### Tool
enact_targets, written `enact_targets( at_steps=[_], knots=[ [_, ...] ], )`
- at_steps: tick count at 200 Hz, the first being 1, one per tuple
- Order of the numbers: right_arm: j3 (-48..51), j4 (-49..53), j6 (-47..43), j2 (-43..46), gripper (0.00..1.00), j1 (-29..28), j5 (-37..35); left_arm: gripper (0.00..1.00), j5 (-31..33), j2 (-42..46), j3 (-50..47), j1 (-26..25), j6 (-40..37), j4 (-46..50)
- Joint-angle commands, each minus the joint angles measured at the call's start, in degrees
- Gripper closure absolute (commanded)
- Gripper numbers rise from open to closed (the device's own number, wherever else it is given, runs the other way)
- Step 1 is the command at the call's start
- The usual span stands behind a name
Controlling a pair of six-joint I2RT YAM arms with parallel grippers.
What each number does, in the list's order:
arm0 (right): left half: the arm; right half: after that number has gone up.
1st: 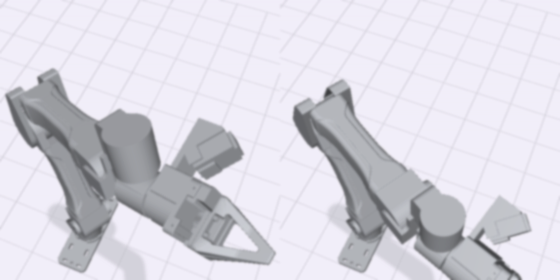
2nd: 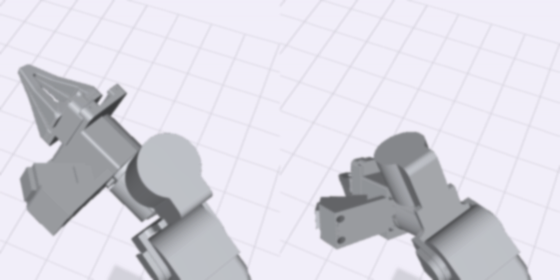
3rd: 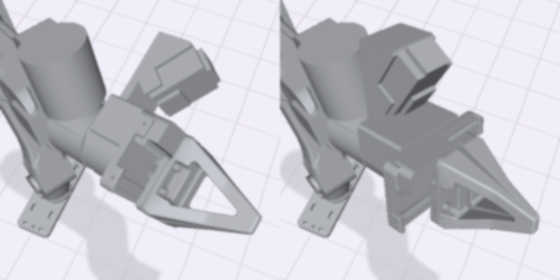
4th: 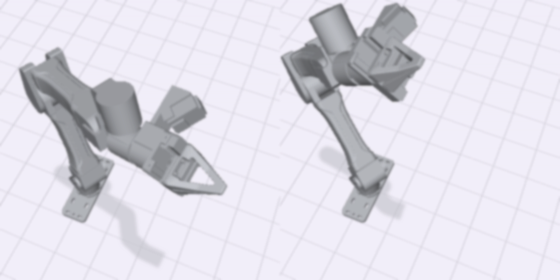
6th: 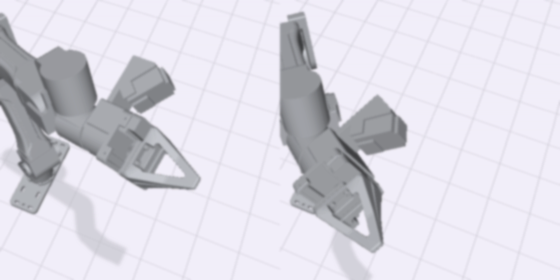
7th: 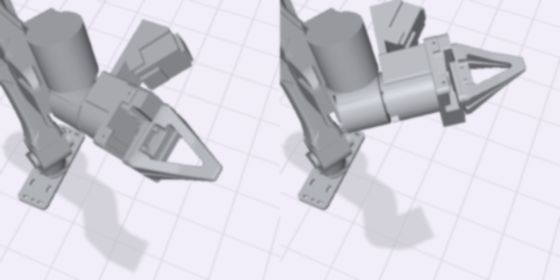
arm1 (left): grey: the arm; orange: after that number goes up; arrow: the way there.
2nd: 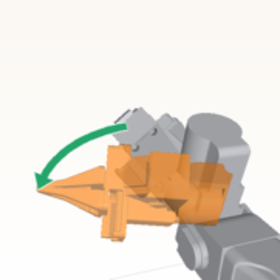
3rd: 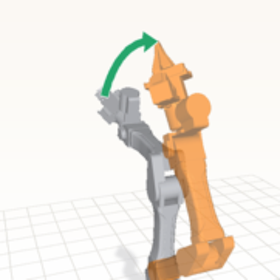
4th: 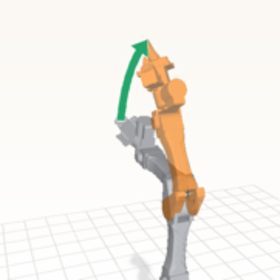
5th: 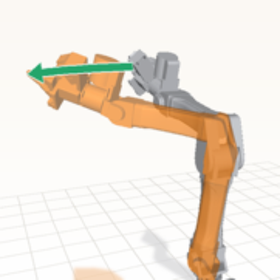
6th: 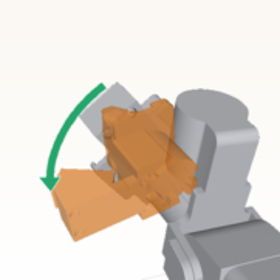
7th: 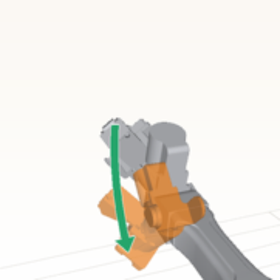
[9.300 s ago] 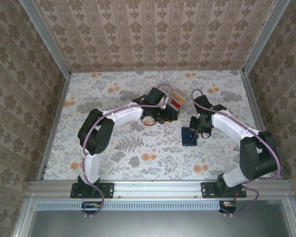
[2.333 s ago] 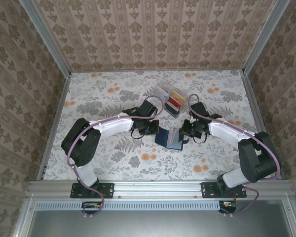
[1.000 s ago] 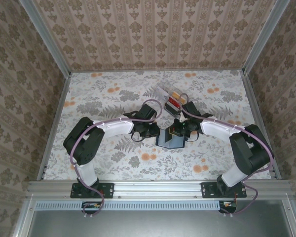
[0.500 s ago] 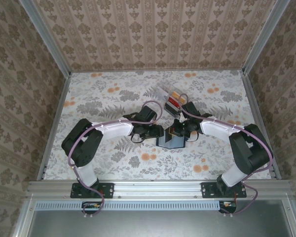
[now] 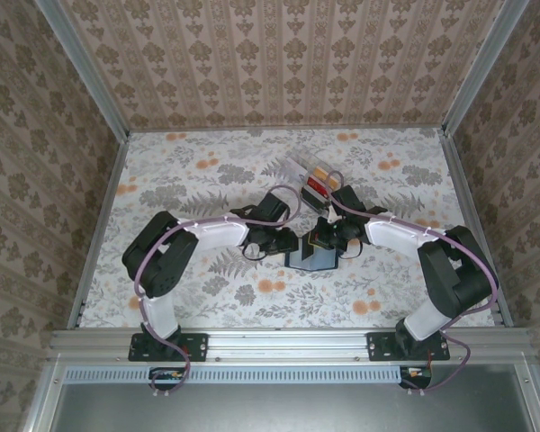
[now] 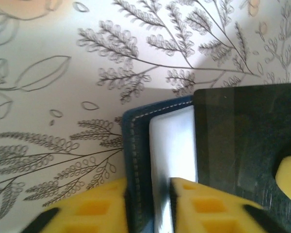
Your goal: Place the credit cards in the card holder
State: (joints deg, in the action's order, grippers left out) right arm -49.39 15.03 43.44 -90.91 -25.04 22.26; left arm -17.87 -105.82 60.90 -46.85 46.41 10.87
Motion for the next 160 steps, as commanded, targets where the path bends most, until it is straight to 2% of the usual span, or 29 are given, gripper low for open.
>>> enact_targets(
  at_steps=[1,15,49,101,122,146,160],
  knots=[
    [-2.23,3.98,-1.66,1.09,1.00,-0.19,-2.33,0.87,-1.56,-0.44,1.44,-0.18,-1.06,-0.50],
    [-3.19,7.23,-2.94,2.69,1.00,-0.12,-5.08,1.00,-1.63,-0.35,1.47,-0.08,-1.25,-0.46],
    [-4.42,14.49,-5.67,5.85,1.00,1.21,-10.94,1.00,-1.29,-0.09,1.07,0.13,-1.15,-0.68],
    [-4.98,15.47,-6.64,9.54,1.00,2.03,-10.48,1.00,-1.64,-0.26,1.34,0.18,-1.15,-0.94],
    [-5.66,18.10,-5.60,10.84,1.00,2.10,-12.41,1.00,-1.82,-0.35,1.33,0.20,-1.11,-1.08],
    [-6.16,18.72,-5.60,15.68,1.00,2.16,-14.57,1.00,-1.73,-0.28,1.42,0.19,-1.04,-1.01],
    [-6.51,18.31,-6.20,16.46,1.00,2.19,-13.29,1.00,-1.82,-0.43,1.49,0.18,-0.91,-1.12]
  ],
)
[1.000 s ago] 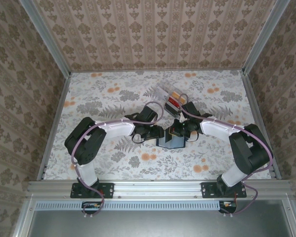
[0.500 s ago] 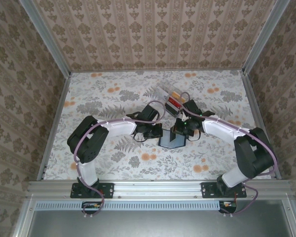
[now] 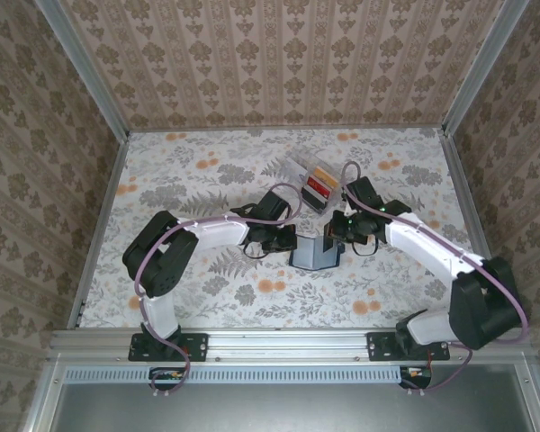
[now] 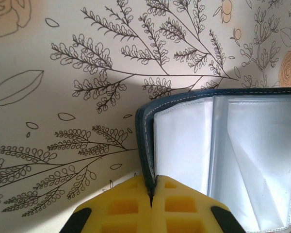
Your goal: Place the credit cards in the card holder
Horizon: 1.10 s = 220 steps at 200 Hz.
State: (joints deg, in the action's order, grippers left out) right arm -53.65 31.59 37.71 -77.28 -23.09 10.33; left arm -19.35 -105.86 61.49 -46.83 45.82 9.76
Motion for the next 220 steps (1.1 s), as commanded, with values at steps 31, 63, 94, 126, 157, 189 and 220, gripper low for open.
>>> enact_targets(
  at_steps=[31,63,94,126,157,189,220],
  knots=[
    [-0.62,-5.42,1.26,0.76,1.00,-0.05,8.50,1.00,-0.51,-0.66,0.97,0.17,0.14,-0.31],
    [3.10,-13.20,5.18,-2.00,1.00,-1.10,12.31,1.00,-0.27,-0.75,0.99,0.18,0.62,-0.27],
    [6.49,-16.33,6.30,-7.29,1.00,-1.16,12.10,1.00,0.27,-0.85,0.61,0.16,0.93,-0.03],
    [10.33,-19.04,6.49,-9.06,1.00,-0.88,11.05,1.00,1.05,-0.84,-0.04,0.16,1.18,0.52],
    [12.66,-20.05,6.19,-8.74,1.00,-0.06,10.99,1.00,2.22,-1.01,-0.69,0.21,1.11,1.43],
    [14.30,-20.37,5.63,-7.45,1.00,1.63,11.84,1.00,2.74,-1.45,-1.20,0.16,1.42,1.46],
    [15.52,-20.94,5.33,-7.63,1.00,2.73,11.91,1.00,2.74,-2.13,-1.12,0.16,1.37,1.58]
  ],
)
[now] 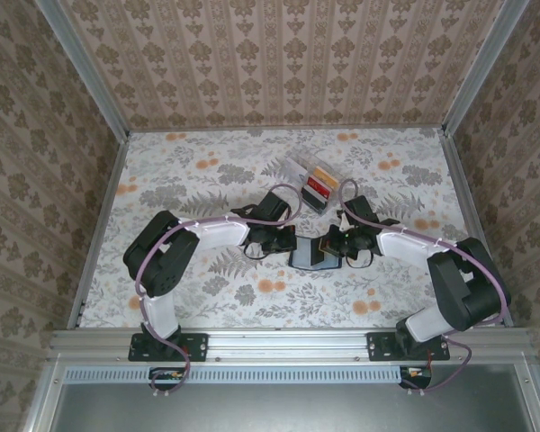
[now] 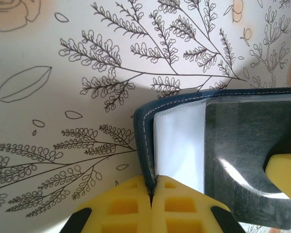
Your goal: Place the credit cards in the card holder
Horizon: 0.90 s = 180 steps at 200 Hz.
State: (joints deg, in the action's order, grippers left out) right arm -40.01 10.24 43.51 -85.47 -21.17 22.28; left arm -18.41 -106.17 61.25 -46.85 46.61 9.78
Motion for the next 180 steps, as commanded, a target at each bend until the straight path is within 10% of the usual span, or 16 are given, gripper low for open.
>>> enact_targets(
  at_steps=[1,180],
  knots=[
    [1.92,0.36,-0.41,0.53,1.00,0.84,0.00,1.00,1.80,-1.84,-0.88,0.18,0.59,1.56],
    [5.55,-10.88,2.09,-7.13,1.00,0.26,7.58,0.83,5.09,-2.81,0.51,-0.24,0.07,6.26]
  ],
)
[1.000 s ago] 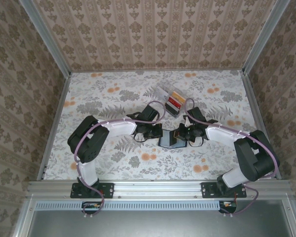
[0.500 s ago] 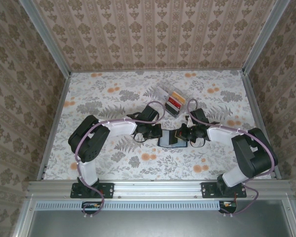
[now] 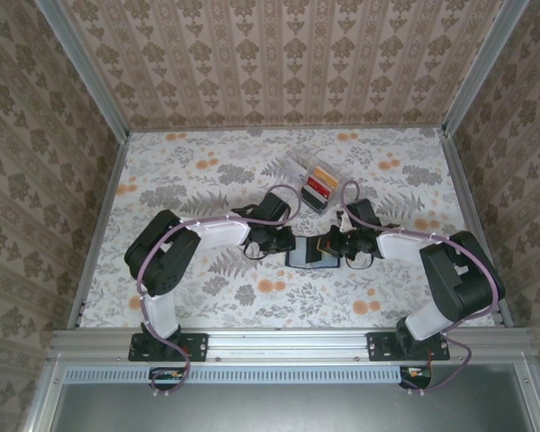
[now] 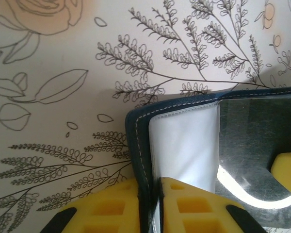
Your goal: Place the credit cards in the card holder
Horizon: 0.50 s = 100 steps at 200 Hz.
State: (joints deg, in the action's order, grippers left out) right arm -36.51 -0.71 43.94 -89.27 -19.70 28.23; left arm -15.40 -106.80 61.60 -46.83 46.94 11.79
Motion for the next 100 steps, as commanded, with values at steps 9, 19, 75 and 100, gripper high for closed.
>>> enact_targets(
  at_steps=[9,19,75,100],
  knots=[
    [1.85,-0.75,2.15,-3.69,1.00,-1.43,1.97,0.83,2.19,-2.18,0.14,-0.25,-0.27,4.38],
    [1.20,-0.62,2.08,-3.96,1.00,-1.73,2.11,0.84,2.43,-2.09,0.23,-0.27,-0.28,4.45],
    [0.20,4.61,0.09,-1.05,1.00,-1.08,0.10,0.91,3.66,-2.51,0.91,-0.13,-0.11,6.14],
    [0.89,5.03,-0.35,-0.46,1.00,-0.98,1.24,0.93,3.53,-2.80,1.14,-0.16,-0.10,6.41]
  ],
)
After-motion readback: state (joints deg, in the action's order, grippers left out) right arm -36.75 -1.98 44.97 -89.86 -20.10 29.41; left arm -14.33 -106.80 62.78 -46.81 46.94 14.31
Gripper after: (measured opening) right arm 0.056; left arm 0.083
